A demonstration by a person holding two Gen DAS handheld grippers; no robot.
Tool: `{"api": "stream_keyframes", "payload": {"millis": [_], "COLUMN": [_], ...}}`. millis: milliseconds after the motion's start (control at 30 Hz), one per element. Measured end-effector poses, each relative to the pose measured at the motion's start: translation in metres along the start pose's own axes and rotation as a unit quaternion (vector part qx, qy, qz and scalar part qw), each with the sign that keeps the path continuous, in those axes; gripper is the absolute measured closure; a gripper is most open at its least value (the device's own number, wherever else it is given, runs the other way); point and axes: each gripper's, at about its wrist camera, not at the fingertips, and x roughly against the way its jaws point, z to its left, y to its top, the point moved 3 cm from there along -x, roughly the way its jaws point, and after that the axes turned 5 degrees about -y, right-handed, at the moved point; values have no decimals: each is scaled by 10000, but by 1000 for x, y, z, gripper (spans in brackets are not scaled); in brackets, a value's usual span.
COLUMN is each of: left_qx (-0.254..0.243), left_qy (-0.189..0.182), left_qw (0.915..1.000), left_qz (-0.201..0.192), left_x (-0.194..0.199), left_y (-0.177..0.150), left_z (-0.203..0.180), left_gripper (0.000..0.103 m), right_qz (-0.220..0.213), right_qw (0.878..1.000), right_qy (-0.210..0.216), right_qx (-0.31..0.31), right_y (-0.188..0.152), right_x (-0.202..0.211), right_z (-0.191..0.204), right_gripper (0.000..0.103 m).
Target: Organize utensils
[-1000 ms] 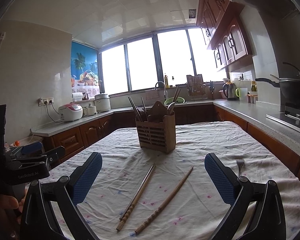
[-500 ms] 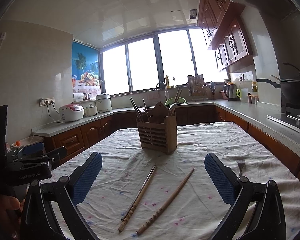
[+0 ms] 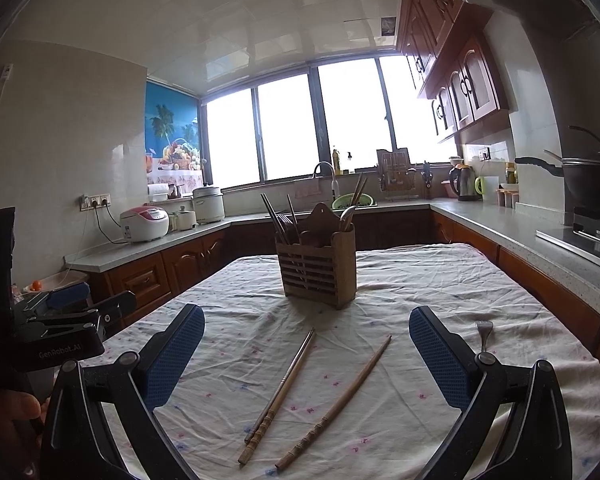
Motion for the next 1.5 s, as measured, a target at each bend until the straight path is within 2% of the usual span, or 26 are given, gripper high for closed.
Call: {"api": "stream_keyframes", "payload": {"millis": [1500], "left_qx": [0], "left_qy": [-83], "left_qw": [9999], "left_qz": [126], "left_x": [-12], "left_y": [2], "left_z": [0], "left_gripper": [0], "right_qz": [183], "right_qw": [9998], "right_qy": [18], "right_qx": [-37], "right_y": [-1], "right_x": [-12], "right_z": [-2], "right_gripper": [0]}}
